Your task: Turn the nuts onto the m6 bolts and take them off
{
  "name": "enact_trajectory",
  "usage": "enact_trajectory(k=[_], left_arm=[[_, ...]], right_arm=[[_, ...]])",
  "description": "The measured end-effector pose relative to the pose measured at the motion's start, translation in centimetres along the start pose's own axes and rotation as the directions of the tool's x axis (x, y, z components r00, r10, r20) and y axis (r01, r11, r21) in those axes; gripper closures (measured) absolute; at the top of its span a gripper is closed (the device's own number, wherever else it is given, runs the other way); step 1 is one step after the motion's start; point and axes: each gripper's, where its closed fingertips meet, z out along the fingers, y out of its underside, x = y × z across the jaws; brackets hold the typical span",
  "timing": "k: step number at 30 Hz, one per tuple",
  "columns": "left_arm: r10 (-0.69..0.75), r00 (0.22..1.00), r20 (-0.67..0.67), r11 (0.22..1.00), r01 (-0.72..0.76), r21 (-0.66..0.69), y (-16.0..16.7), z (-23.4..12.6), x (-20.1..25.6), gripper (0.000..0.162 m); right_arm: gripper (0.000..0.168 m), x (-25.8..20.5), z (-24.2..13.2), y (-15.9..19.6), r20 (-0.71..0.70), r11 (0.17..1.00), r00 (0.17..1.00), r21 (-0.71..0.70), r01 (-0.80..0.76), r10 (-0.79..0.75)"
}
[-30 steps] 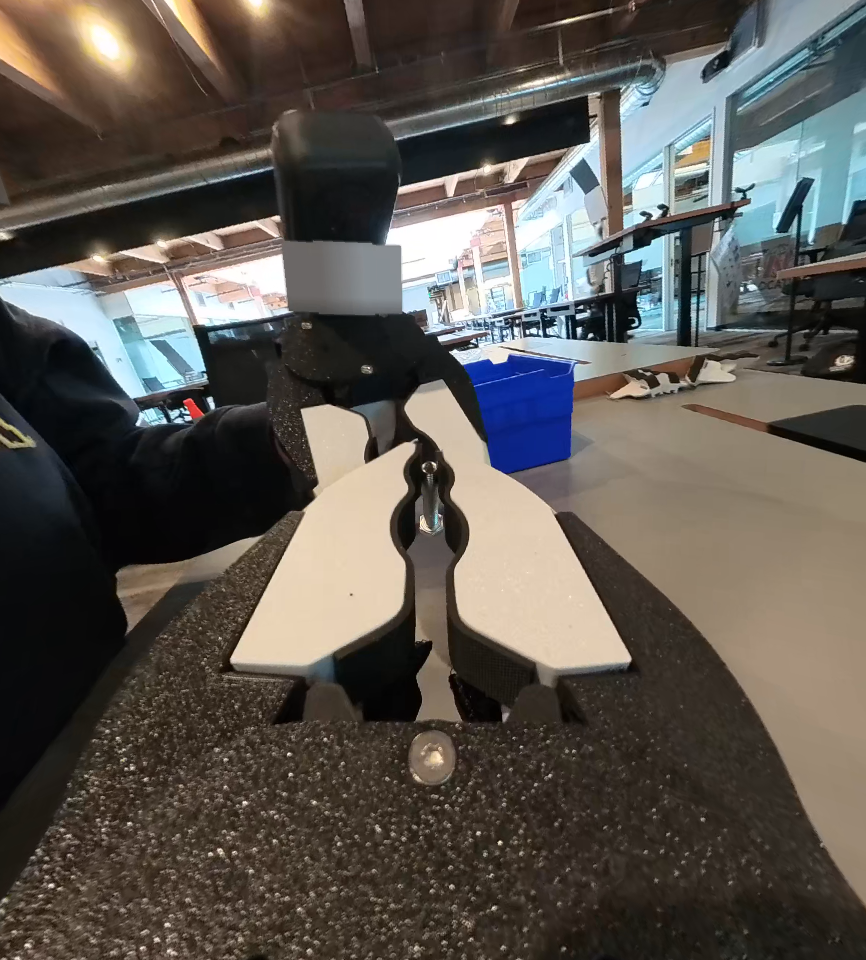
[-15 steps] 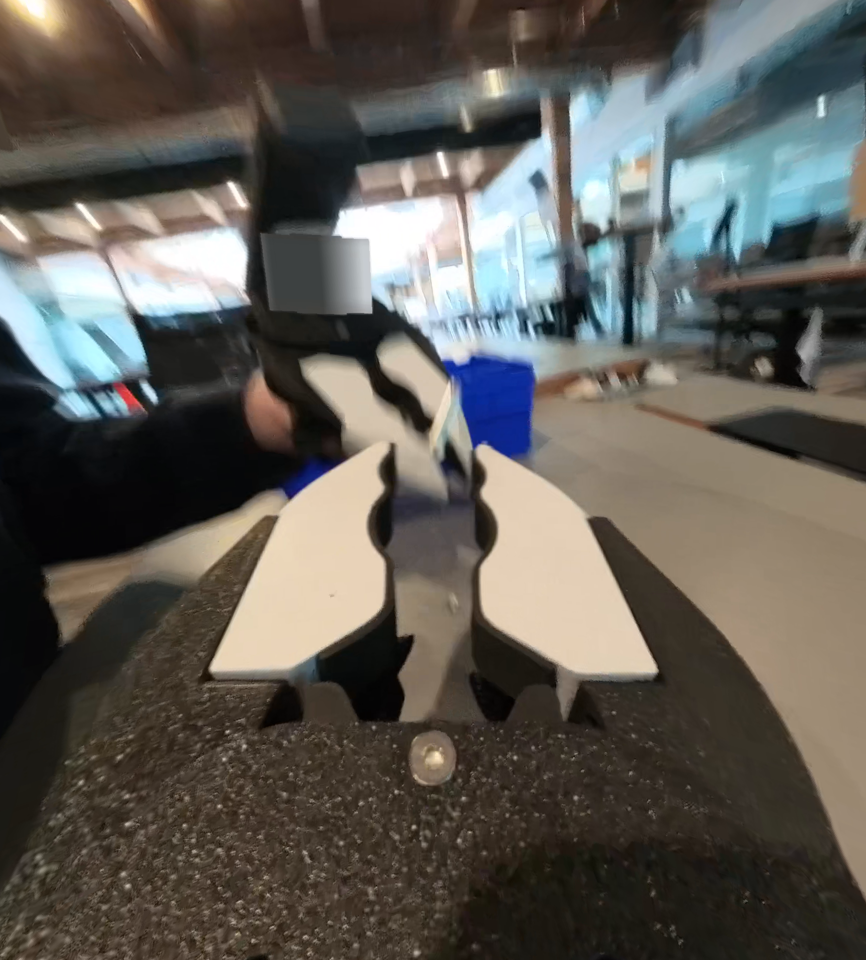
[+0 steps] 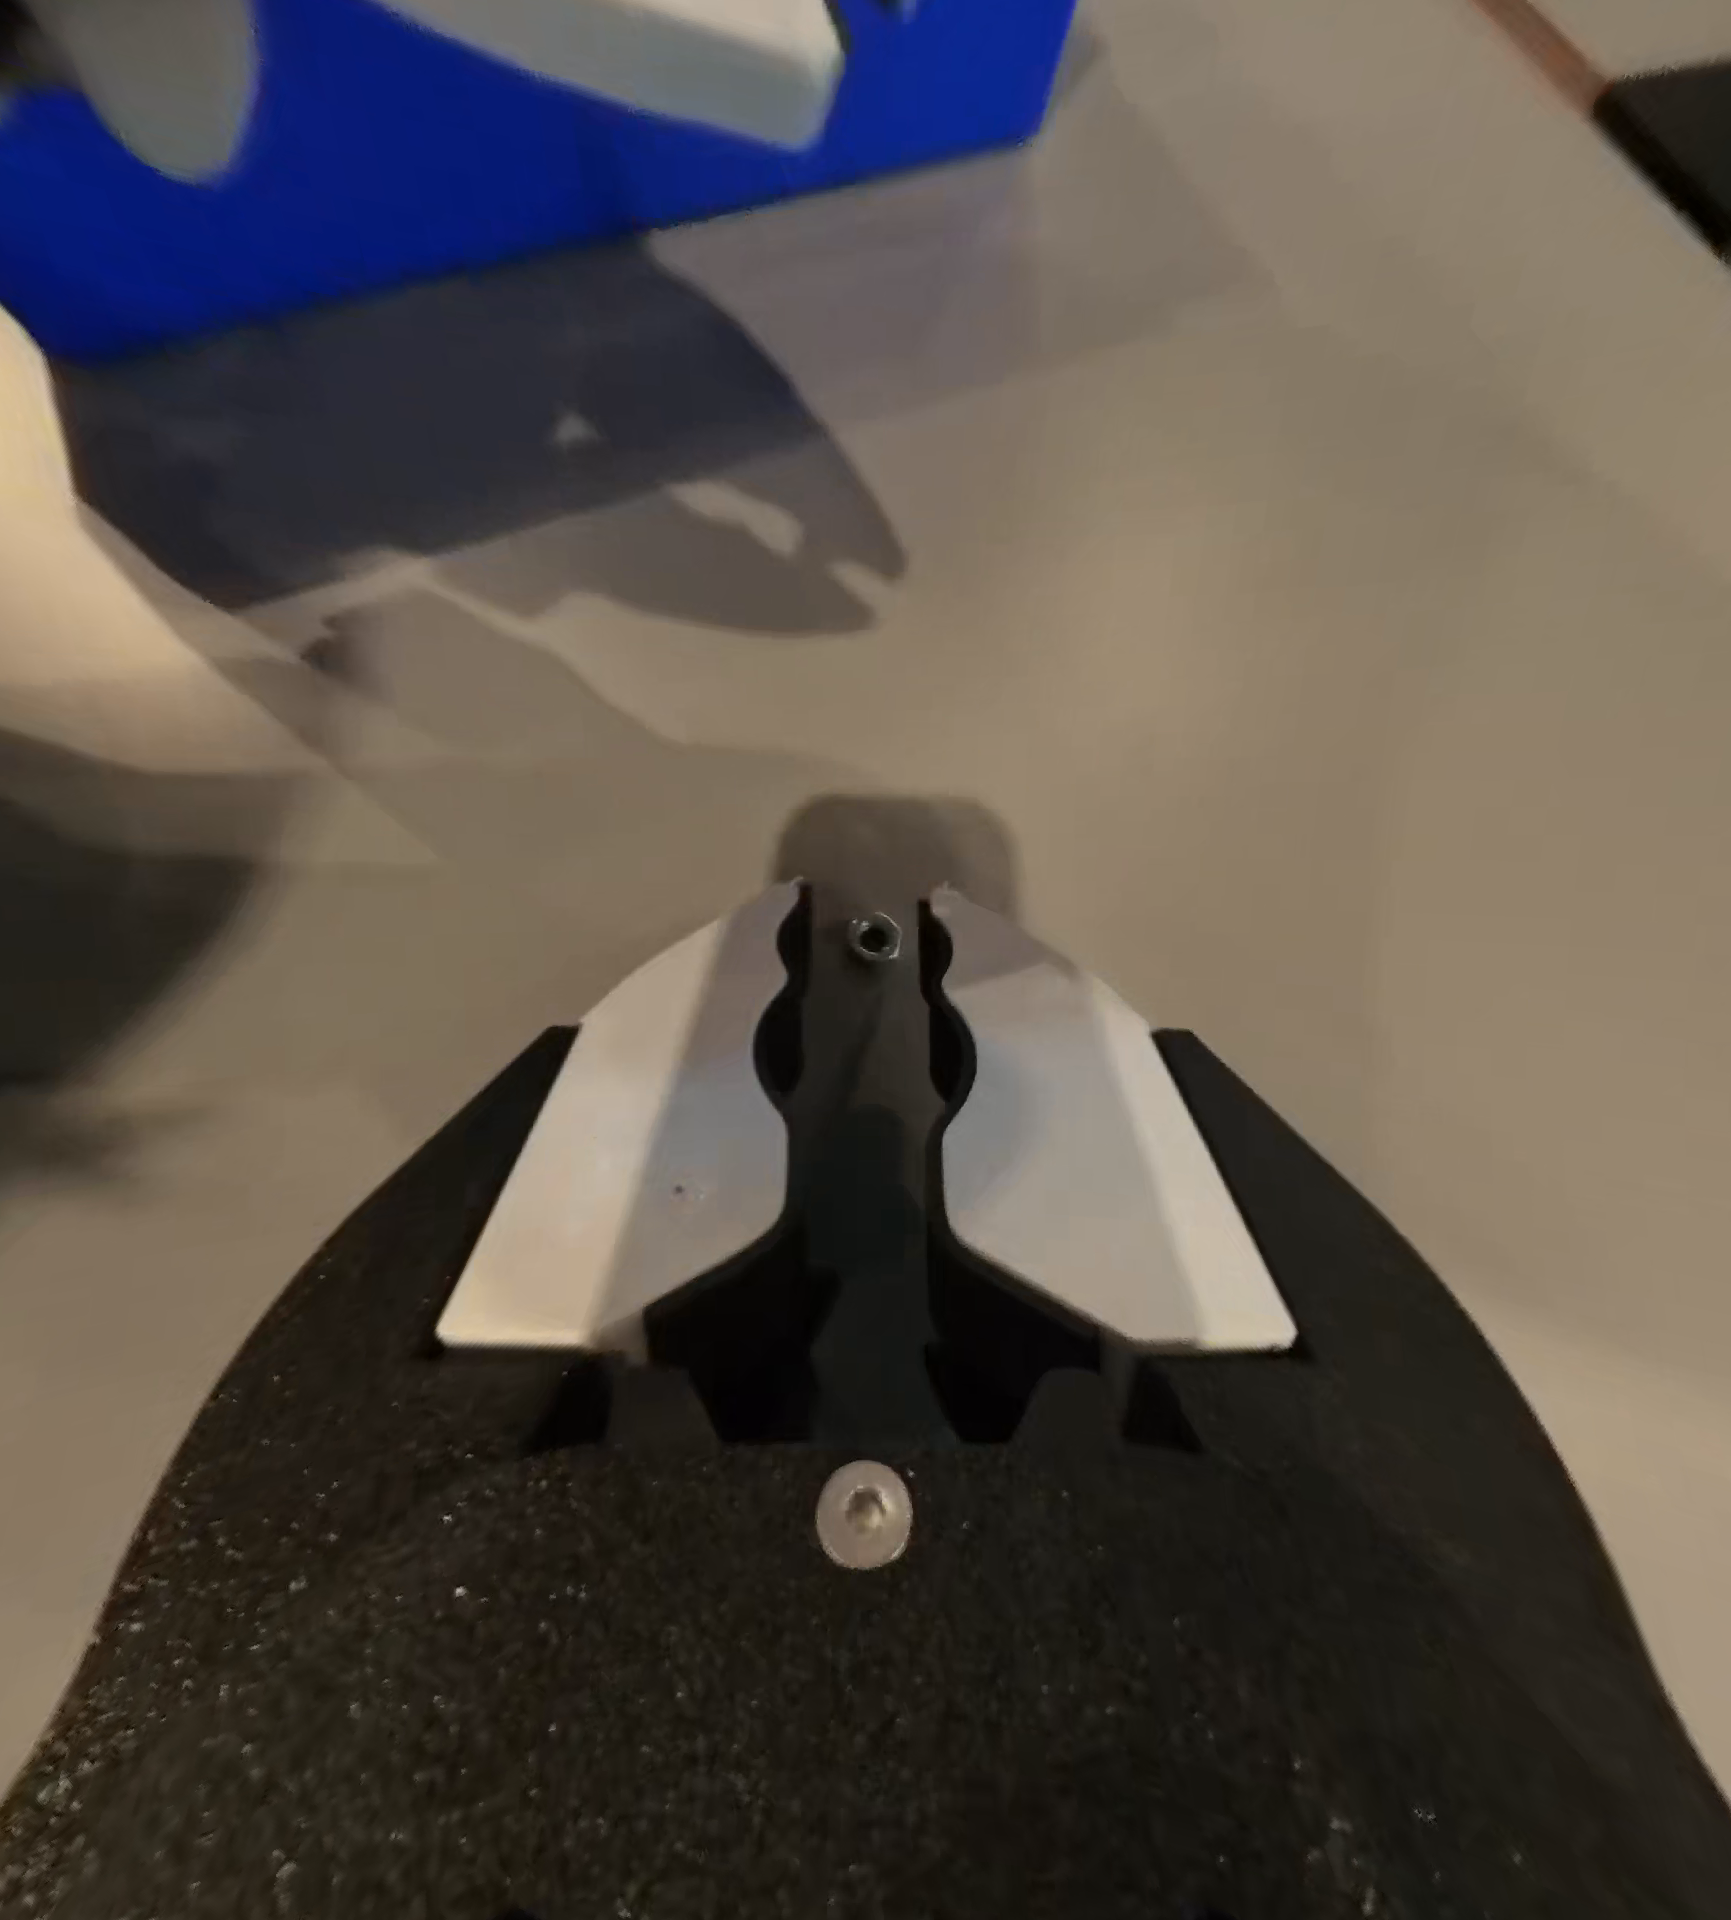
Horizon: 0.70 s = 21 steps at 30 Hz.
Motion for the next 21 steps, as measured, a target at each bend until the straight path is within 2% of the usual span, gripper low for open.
enact_trajectory(k=[6,8,10,13,16,21], left_arm=[[-0.013,1.0,-0.001,1.0,0.013,0.018,0.2,-0.3,-0.1,0.152],[-0.012,1.0,-0.003,0.999,0.012,0.029,0.1,-0.1,0.0,0.152],[-0.016,1.0,0.0,0.998,0.016,0.058,-0.4,0.2,0.0,0.152],[-0.069,0.997,-0.028,0.981,0.073,0.179,-2.6,2.3,0.2,0.152],[-0.074,0.997,-0.023,0.957,0.077,0.28,-4.5,6.5,0.1,0.152],[0.005,0.998,-0.063,0.959,0.013,0.282,-4.4,13.3,2.0,0.152]], right_arm=[[0.142,0.3,0.6,1.0,-0.048,0.996,0.999,-0.091,-0.008,0.003],[0.157,0.4,0.6,1.1,-0.056,0.995,0.998,-0.097,-0.009,0.003],[0.158,0.8,0.4,1.2,-0.071,0.996,0.997,-0.088,-0.015,0.009],[0.158,2.9,-1.8,0.4,-0.155,0.998,0.986,0.03,-0.062,0.065],[0.159,7.0,-6.1,0.9,-0.266,0.972,0.943,0.177,-0.155,0.199],[0.159,11.7,-12.9,2.4,-0.36,0.898,0.867,0.395,-0.191,0.343]])
